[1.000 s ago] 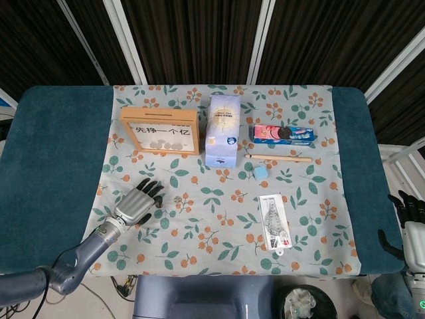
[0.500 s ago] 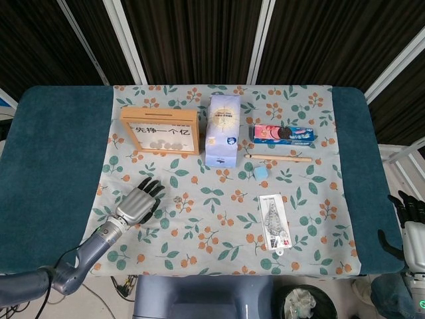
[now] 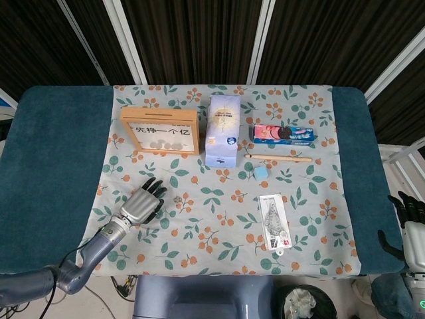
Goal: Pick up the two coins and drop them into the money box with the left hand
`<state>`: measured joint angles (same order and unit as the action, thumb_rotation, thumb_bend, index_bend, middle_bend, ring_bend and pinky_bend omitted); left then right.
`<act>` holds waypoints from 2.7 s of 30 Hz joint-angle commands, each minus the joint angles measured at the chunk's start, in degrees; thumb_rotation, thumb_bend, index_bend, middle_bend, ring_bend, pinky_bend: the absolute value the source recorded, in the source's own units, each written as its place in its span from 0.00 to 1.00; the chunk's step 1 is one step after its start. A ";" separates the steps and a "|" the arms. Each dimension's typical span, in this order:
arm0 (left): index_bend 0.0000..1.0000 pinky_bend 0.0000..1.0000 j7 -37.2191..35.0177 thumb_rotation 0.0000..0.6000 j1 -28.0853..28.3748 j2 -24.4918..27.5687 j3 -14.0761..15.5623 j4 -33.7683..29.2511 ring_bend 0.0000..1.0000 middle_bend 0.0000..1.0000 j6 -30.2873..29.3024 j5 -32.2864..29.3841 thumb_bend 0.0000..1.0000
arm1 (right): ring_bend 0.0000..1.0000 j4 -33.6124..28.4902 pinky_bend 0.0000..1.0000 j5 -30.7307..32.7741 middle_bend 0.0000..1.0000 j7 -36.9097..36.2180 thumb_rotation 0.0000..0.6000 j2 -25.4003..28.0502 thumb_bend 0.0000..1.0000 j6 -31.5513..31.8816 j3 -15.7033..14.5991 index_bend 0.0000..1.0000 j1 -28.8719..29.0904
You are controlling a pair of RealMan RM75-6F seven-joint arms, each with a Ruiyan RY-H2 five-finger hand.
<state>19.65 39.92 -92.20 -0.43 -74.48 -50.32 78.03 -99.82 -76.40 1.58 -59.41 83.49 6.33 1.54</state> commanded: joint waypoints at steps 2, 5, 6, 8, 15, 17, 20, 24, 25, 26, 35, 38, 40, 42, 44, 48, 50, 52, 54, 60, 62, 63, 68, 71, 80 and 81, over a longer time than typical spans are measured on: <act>0.76 0.00 -0.94 1.00 -0.14 1.32 -0.71 -1.50 0.00 0.18 -1.82 1.01 0.42 | 0.01 0.01 0.00 0.04 0.07 -0.07 1.00 0.00 0.44 -0.01 0.00 0.15 -0.02; 0.78 0.00 -1.45 1.00 -0.20 3.39 -1.62 -3.69 0.00 0.20 -3.64 1.82 0.43 | 0.01 -0.02 0.00 0.02 0.07 -0.06 1.00 0.02 0.44 -0.07 -0.02 0.15 0.01; 0.78 0.00 -1.67 1.00 -0.23 4.35 -2.09 -4.65 0.00 0.20 -4.58 2.24 0.43 | 0.01 -0.01 0.00 0.00 0.07 -0.05 1.00 0.01 0.44 -0.07 -0.04 0.15 0.01; 0.78 0.00 -1.78 1.00 -0.27 6.87 -2.81 -6.91 0.00 0.20 -5.97 2.92 0.44 | 0.01 -0.12 0.00 -0.05 0.07 -0.05 1.00 0.06 0.44 0.01 -0.06 0.15 -0.04; 0.78 0.00 1.44 1.00 0.65 18.88 -6.38 -16.11 0.00 0.20 -6.92 1.60 0.44 | 0.01 -0.13 0.00 -0.09 0.07 0.15 1.00 -0.03 0.44 0.16 -0.10 0.15 -0.09; 0.78 0.00 2.83 1.00 1.56 22.99 -8.10 -19.16 0.00 0.20 -5.67 -0.49 0.44 | 0.01 -0.10 0.00 -0.11 0.07 0.20 1.00 -0.10 0.44 0.12 -0.13 0.15 -0.08; 0.79 0.00 5.60 1.00 3.40 28.91 -11.16 -23.02 0.00 0.21 -3.35 -5.08 0.44 | 0.01 -0.10 0.00 -0.07 0.07 0.32 1.00 -0.15 0.44 0.14 -0.11 0.15 -0.06; 0.79 0.00 9.00 1.00 7.51 37.81 -14.21 -28.12 0.00 0.20 4.64 -15.03 0.44 | 0.01 -0.12 0.00 0.27 0.07 0.18 1.00 -0.19 0.44 0.02 0.00 0.15 -0.04; 0.79 0.00 9.20 1.00 9.43 41.14 -15.29 -30.02 0.00 0.20 8.24 -20.63 0.45 | 0.01 -0.15 0.00 0.47 0.07 0.00 1.00 -0.19 0.44 -0.05 0.10 0.15 -0.02; 0.79 0.00 9.05 1.00 10.93 43.43 -15.91 -31.11 0.00 0.20 10.84 -24.83 0.45 | 0.01 -0.11 0.00 0.53 0.07 -0.06 1.00 -0.19 0.44 -0.12 0.13 0.15 0.01; 0.79 0.00 14.88 1.00 31.01 53.58 -8.81 -28.75 0.00 0.21 22.55 -55.03 0.48 | 0.01 -0.21 0.00 1.13 0.07 -0.25 1.00 -0.39 0.44 -0.67 0.38 0.15 0.31; 0.79 0.00 19.41 1.00 36.74 51.60 -3.60 -25.84 0.00 0.21 21.75 -59.60 0.48 | 0.01 -0.11 0.00 1.03 0.07 -0.22 1.00 -0.41 0.44 -0.48 0.43 0.15 0.29; 0.79 0.00 21.59 1.00 39.78 49.91 -1.14 -24.18 0.00 0.21 20.69 -62.19 0.48 | 0.01 0.12 0.00 0.76 0.07 -0.10 1.00 -0.47 0.44 -0.15 0.44 0.15 0.24; 0.79 0.00 22.85 1.00 42.45 48.01 0.56 -22.30 0.00 0.21 20.09 -64.82 0.49 | 0.01 0.31 0.00 0.67 0.07 -0.04 1.00 -0.56 0.44 0.10 0.46 0.15 0.17; 0.80 0.00 23.57 1.00 44.57 46.09 1.89 -20.14 0.00 0.21 19.86 -67.01 0.50 | 0.01 0.38 0.00 0.73 0.07 0.03 1.00 -0.62 0.44 0.24 0.51 0.15 0.13; 0.80 0.00 23.92 1.00 47.56 41.57 4.09 -14.63 0.00 0.21 20.96 -70.32 0.49 | 0.01 0.44 0.00 0.84 0.07 0.19 1.00 -0.68 0.44 0.68 0.63 0.15 -0.04; 0.80 0.00 23.27 1.00 48.39 39.51 4.61 -12.11 0.00 0.21 22.10 -71.11 0.49 | 0.01 0.42 0.00 0.90 0.07 0.28 1.00 -0.68 0.44 0.86 0.63 0.15 -0.16; 0.80 0.00 22.22 1.00 48.98 37.86 4.97 -9.89 0.00 0.21 23.66 -71.58 0.49 | 0.01 0.38 0.00 0.92 0.07 0.31 1.00 -0.63 0.44 1.03 0.63 0.15 -0.28; 0.80 0.00 21.75 1.00 49.71 36.32 5.66 -7.72 0.00 0.22 24.73 -71.31 0.49 | 0.01 0.42 0.00 0.87 0.07 0.30 1.00 -0.62 0.44 1.31 0.70 0.15 -0.38; 0.80 0.00 19.68 1.00 51.08 32.11 7.23 -3.08 0.00 0.22 25.49 -69.80 0.49 | 0.01 0.41 0.00 1.01 0.07 0.06 1.00 -0.50 0.44 1.69 0.83 0.15 -0.64; 0.80 0.00 18.90 1.00 51.31 30.86 7.58 -1.86 0.00 0.22 25.60 -69.21 0.49 | 0.01 0.39 0.00 1.15 0.07 0.00 1.00 -0.45 0.44 1.68 0.89 0.15 -0.68; 0.80 0.00 18.44 1.00 51.36 30.29 7.74 -1.28 0.00 0.22 25.55 -68.99 0.49 | 0.01 0.38 0.00 1.20 0.07 -0.03 1.00 -0.42 0.44 1.70 0.94 0.15 -0.68; 0.80 0.00 15.97 1.00 51.82 28.03 8.50 1.37 0.00 0.22 26.38 -68.45 0.49 | 0.01 0.14 0.00 1.62 0.07 -0.15 1.00 -0.26 0.44 1.93 1.12 0.15 -0.91; 0.80 0.00 14.41 1.00 52.05 27.41 8.65 2.40 0.00 0.21 26.75 -68.04 0.49 | 0.01 -0.02 0.00 1.95 0.07 -0.29 1.00 -0.18 0.44 1.95 1.32 0.15 -0.95; 0.80 0.00 12.11 1.00 52.65 25.79 11.05 4.95 0.00 0.22 26.81 -67.37 0.49 | 0.01 -0.11 0.00 1.98 0.07 -0.35 1.00 -0.09 0.44 1.71 1.31 0.15 -0.94; 0.80 0.00 11.82 1.00 52.56 25.60 11.05 5.13 0.00 0.22 26.80 -67.16 0.49 | 0.01 -0.15 0.00 2.01 0.07 -0.36 1.00 -0.07 0.44 1.71 1.30 0.15 -0.96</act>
<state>31.73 92.54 -66.41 10.56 -69.54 -23.57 10.65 -99.97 -74.38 1.22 -59.48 85.20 7.63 0.58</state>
